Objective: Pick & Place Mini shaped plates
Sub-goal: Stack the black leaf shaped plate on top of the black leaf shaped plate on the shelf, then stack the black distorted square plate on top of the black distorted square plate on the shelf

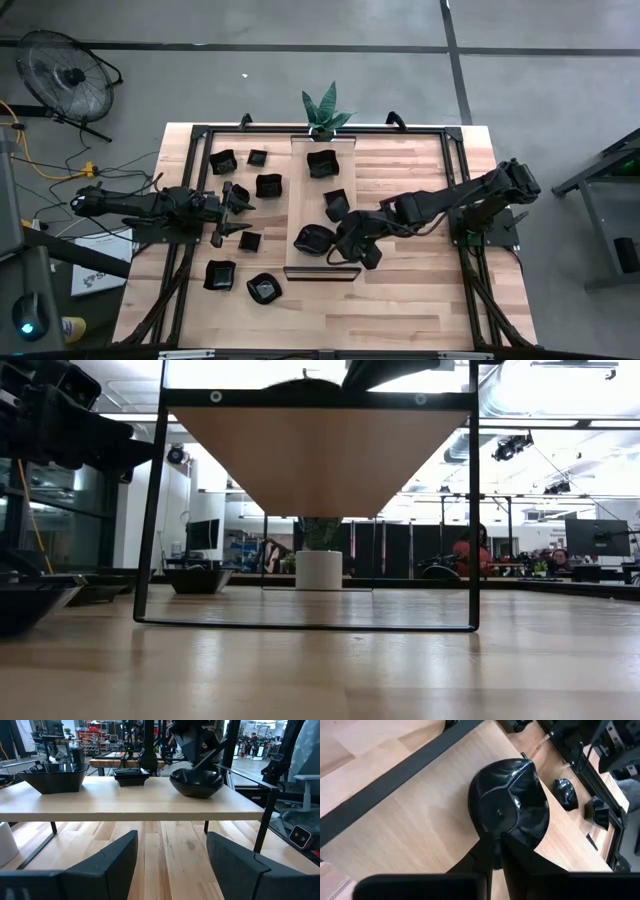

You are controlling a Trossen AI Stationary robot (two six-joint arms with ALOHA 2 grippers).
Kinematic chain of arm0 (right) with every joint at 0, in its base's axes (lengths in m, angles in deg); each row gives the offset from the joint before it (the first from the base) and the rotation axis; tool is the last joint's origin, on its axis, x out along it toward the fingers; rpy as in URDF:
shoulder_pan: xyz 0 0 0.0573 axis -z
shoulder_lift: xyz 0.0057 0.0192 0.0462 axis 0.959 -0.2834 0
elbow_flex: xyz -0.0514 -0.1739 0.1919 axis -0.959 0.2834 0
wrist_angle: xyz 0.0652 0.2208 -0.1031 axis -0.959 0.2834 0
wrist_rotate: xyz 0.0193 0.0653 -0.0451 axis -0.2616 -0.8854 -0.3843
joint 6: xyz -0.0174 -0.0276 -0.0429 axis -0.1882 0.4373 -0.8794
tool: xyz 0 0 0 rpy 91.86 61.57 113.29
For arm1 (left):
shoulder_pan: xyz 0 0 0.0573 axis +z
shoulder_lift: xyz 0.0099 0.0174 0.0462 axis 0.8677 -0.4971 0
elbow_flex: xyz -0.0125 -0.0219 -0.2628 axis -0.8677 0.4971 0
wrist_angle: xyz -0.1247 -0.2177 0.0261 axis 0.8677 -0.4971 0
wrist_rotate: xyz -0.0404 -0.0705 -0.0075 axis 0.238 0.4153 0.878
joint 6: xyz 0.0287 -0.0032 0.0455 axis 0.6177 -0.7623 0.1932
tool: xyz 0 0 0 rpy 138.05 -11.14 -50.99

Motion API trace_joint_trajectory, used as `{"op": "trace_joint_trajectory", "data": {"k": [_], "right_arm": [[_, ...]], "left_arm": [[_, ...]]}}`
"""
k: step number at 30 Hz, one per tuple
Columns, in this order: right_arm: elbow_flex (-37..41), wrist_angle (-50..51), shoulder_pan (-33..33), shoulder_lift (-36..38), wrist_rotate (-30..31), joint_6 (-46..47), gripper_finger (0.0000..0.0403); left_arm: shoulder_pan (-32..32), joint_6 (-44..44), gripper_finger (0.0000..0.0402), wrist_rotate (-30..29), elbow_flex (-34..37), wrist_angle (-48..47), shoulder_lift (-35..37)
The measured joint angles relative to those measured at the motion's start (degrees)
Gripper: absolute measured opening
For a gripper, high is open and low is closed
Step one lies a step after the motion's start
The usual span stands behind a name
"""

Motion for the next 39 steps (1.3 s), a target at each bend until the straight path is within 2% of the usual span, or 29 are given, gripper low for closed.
{"op": "trace_joint_trajectory", "data": {"k": [8, 14, 19, 21, 24, 29, 34, 39], "right_arm": [[0.0, -0.6, -0.3, 0.1, 3.2, 3.9, 0.0056], [0.0, 1.5, -2.7, 2.0, 10.5, 14.0, 0.007], [0.8, 3.9, -5.6, 5.0, 13.1, 23.5, 0.0067], [4.6, 2.1, -6.4, 7.8, 13.8, 28.0, 0.0062], [14.5, -5.2, -6.9, 13.9, 13.7, 31.2, 0.0052], [30.8, -20.9, -5.3, 26.7, 11.9, 32.0, 0.0037], [43.2, -32.4, -2.9, 38.6, 11.6, 33.3, 0.0026], [54.8, -41.9, -0.2, 48.2, 14.0, 32.8, 0.0015]], "left_arm": [[0.0, 0.0, 0.0234, 0.0, 0.0, 0.0, 0.0], [0.0, 0.0, 0.0234, 0.0, 0.0, 0.0, 0.0], [0.0, 0.0, 0.0234, 0.0, 0.0, 0.0, 0.0], [0.0, 0.0, 0.0234, 0.0, 0.0, 0.0, 0.0], [0.0, 0.0, 0.0234, 0.0, 0.0, 0.0, 0.0], [0.0, 0.0, 0.0234, 0.0, 0.0, 0.0, 0.0], [0.0, 0.0, 0.0234, 0.0, 0.0, 0.0, 0.0], [0.0, 0.0, 0.0234, 0.0, 0.0, 0.0, 0.0]]}}
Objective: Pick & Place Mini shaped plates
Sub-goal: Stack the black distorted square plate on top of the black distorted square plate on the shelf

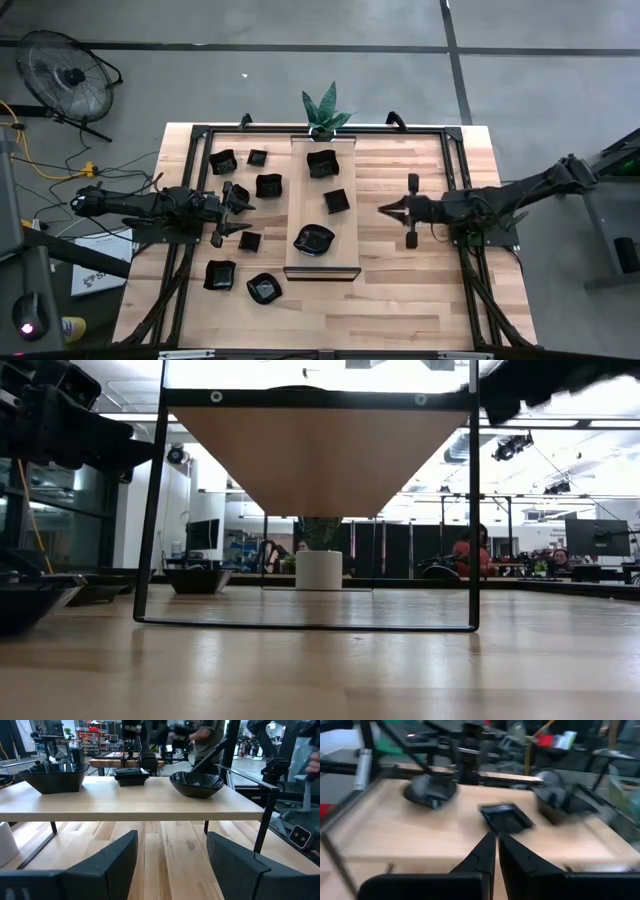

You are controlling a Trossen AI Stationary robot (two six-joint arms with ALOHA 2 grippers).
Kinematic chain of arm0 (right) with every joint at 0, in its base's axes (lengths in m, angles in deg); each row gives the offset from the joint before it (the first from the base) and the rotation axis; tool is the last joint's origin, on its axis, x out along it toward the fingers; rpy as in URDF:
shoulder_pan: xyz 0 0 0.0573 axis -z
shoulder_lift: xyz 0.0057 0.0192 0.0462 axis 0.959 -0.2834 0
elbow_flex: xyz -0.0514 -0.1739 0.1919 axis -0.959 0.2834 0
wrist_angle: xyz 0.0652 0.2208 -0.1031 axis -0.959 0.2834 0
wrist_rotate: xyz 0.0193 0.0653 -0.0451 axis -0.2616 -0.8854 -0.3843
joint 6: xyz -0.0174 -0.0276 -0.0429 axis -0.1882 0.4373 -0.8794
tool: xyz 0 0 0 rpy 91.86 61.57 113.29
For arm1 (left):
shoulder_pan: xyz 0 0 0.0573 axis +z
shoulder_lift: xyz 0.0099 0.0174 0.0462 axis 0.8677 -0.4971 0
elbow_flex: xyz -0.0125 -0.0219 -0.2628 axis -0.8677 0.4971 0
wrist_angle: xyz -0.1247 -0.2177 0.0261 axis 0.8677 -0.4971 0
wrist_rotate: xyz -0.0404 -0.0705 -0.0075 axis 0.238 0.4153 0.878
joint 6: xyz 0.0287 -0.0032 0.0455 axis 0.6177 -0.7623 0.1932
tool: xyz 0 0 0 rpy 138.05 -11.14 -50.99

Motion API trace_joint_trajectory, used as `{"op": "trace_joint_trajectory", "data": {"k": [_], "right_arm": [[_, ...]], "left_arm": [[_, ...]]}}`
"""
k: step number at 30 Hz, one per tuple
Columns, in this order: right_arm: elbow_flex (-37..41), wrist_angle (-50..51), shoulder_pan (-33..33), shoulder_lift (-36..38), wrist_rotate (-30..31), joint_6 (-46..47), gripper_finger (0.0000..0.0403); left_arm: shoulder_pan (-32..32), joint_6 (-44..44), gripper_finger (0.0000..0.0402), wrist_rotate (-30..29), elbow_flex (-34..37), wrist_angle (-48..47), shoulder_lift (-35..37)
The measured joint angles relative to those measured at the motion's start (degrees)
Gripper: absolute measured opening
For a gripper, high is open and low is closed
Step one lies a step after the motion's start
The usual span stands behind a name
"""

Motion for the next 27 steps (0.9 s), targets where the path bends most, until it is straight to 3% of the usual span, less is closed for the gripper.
{"op": "trace_joint_trajectory", "data": {"k": [5, 14, 21, 27], "right_arm": [[10.9, -11.8, 1.7, 6.2, 0.3, 0.2, 0.0007], [24.1, -30.3, 2.1, 9.9, -0.6, -0.8, 0.0005], [24.4, -29.7, 2.2, 11.8, -4.3, -2.4, 0.0011], [24.4, -20.4, 3.6, 19.6, -1.5, -2.5, 0.0012]], "left_arm": [[0.0, 0.0, 0.0234, 0.0, 0.0, 0.0, 0.0], [0.0, 0.0, 0.0234, 0.0, 0.0, 0.0, 0.0], [0.0, 0.0, 0.0234, 0.0, 0.0, 0.0, 0.0], [0.0, 0.0, 0.0234, 0.0, 0.0, 0.0, 0.0]]}}
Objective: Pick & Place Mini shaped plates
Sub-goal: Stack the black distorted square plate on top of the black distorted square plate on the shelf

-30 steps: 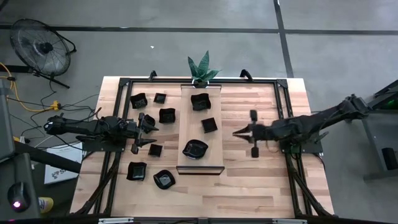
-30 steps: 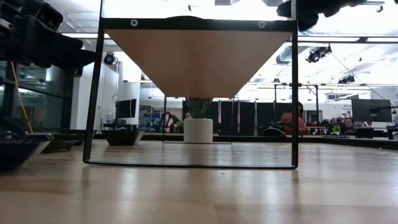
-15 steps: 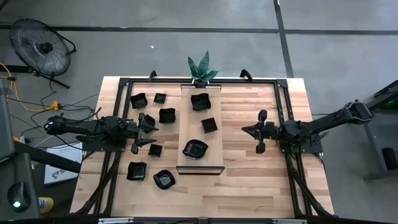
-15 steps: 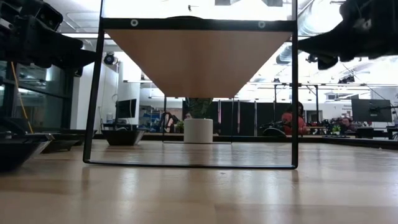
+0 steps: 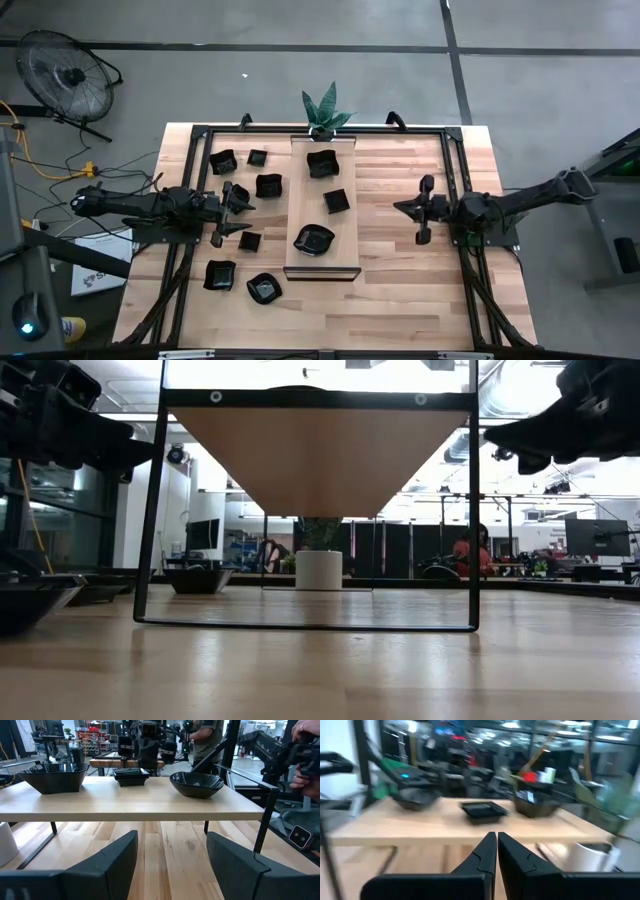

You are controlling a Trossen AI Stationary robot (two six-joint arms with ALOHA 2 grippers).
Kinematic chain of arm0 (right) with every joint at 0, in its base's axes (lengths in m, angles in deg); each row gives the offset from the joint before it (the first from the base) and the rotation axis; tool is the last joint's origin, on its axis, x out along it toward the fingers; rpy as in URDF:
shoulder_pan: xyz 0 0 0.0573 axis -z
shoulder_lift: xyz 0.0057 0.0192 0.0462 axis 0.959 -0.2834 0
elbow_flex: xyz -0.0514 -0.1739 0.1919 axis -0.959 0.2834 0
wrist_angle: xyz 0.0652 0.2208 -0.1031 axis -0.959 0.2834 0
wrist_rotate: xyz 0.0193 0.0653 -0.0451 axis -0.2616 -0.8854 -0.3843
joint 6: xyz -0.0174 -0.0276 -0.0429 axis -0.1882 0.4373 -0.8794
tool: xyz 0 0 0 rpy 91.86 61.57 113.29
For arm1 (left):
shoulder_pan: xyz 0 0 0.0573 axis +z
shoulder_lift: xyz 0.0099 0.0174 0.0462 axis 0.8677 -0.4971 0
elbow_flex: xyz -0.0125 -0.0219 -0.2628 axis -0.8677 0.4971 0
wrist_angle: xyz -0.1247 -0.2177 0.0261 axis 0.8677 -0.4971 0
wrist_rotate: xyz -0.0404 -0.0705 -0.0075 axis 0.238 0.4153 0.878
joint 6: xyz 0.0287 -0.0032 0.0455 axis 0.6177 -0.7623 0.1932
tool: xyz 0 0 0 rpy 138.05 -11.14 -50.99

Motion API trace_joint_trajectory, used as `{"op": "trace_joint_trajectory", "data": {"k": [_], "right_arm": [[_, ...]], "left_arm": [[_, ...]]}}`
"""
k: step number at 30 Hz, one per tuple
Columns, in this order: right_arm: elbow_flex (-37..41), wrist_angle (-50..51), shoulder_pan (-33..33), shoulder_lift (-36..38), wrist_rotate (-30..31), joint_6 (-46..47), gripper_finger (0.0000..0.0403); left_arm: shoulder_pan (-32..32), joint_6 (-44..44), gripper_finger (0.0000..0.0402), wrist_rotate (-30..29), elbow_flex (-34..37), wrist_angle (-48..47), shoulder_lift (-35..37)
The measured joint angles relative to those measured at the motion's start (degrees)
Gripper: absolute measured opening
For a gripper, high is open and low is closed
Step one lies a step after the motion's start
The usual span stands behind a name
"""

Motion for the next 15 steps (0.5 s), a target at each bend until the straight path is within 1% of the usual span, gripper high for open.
{"op": "trace_joint_trajectory", "data": {"k": [3, 7, 12, 15], "right_arm": [[0.0, 6.8, 0.8, 5.6, 0.3, 1.8, 0.0012], [0.0, 15.0, 1.5, 11.9, -4.5, 4.5, 0.0012], [0.0, 22.5, 2.0, 17.6, -8.9, 6.9, 0.0012], [0.0, 26.3, 2.2, 20.4, -10.4, 8.8, 0.0012]], "left_arm": [[0.0, 0.0, 0.0234, 0.0, 0.0, 0.0, 0.0], [0.0, 0.0, 0.0234, 0.0, 0.0, 0.0, 0.0], [0.0, 0.0, 0.0234, 0.0, 0.0, 0.0, 0.0], [0.0, 0.0, 0.0234, 0.0, 0.0, 0.0, 0.0]]}}
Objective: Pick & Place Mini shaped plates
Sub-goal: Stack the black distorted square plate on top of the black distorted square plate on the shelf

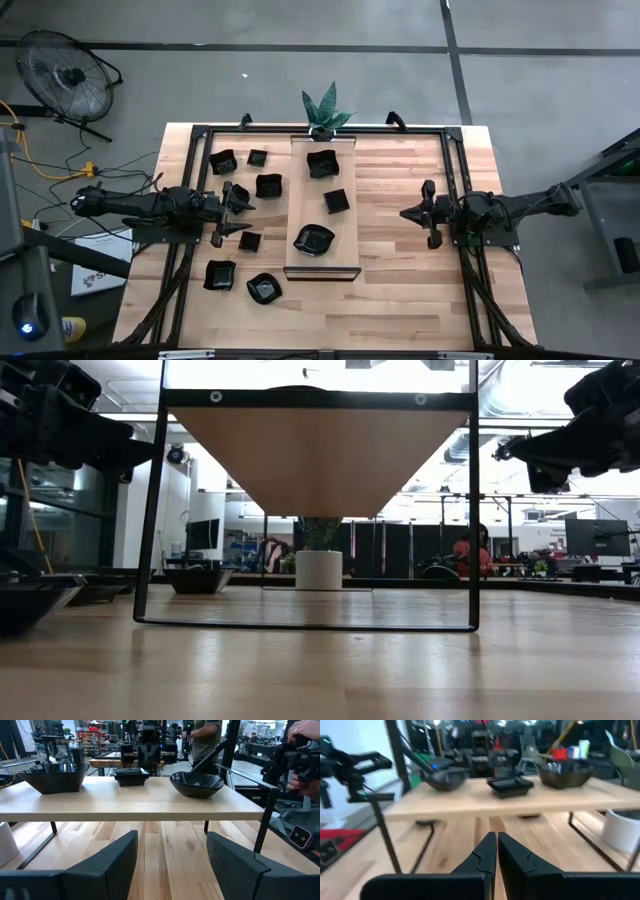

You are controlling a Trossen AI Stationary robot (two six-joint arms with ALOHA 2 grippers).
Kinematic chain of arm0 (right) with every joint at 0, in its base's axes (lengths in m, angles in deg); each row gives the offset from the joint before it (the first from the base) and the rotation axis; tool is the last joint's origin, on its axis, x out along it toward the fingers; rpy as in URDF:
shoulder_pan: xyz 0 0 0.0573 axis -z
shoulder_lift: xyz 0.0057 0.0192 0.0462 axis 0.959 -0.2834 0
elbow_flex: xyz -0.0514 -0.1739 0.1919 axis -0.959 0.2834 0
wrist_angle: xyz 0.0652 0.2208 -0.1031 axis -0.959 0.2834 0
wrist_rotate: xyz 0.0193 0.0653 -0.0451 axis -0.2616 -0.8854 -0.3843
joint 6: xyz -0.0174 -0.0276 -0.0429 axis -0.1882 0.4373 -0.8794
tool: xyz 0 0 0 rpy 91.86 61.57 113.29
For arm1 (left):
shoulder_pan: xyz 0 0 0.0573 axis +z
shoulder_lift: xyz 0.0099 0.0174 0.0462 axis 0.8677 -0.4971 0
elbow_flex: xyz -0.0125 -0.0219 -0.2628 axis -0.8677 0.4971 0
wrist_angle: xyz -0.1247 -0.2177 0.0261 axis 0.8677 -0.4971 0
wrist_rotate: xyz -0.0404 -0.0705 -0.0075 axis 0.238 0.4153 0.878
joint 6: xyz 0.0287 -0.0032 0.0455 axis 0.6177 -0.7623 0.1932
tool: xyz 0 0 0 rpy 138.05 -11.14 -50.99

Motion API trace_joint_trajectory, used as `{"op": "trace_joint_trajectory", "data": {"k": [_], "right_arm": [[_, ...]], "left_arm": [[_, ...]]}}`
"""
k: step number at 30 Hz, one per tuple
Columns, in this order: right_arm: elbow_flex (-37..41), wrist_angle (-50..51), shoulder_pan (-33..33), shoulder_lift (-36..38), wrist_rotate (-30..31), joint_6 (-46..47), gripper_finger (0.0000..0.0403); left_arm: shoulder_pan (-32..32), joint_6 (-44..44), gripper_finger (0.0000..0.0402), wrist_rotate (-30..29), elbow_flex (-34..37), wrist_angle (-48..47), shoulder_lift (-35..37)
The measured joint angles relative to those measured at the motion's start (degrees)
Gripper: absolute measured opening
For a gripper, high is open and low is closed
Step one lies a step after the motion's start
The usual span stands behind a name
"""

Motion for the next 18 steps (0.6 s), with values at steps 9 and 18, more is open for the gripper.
{"op": "trace_joint_trajectory", "data": {"k": [9, 18], "right_arm": [[0.0, 0.8, 1.1, 1.0, -4.1, -2.7, 0.0011], [0.0, 1.7, 10.9, 3.5, -10.6, -2.9, 0.0012]], "left_arm": [[0.0, 0.0, 0.0234, 0.0, 0.0, 0.0, 0.0], [0.0, 0.0, 0.0234, 0.0, 0.0, 0.0, 0.0]]}}
